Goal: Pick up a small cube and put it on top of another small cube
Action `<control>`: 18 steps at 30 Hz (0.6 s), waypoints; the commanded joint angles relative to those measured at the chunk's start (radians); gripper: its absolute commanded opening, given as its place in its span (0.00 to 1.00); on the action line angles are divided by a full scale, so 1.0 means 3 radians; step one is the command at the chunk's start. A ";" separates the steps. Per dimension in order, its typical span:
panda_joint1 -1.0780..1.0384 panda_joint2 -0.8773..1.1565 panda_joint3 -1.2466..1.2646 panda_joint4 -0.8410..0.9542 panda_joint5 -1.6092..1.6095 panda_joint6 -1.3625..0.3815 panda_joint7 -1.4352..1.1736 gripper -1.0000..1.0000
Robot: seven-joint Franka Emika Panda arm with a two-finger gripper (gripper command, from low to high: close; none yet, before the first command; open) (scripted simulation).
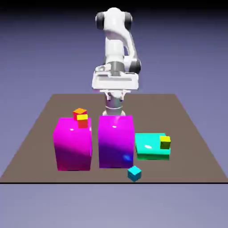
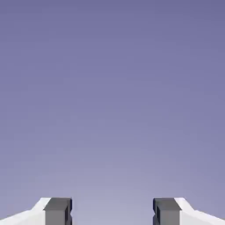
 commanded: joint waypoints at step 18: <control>-0.0335 0.2175 0.0162 0.1879 0.0885 -0.2223 0.0815 0.50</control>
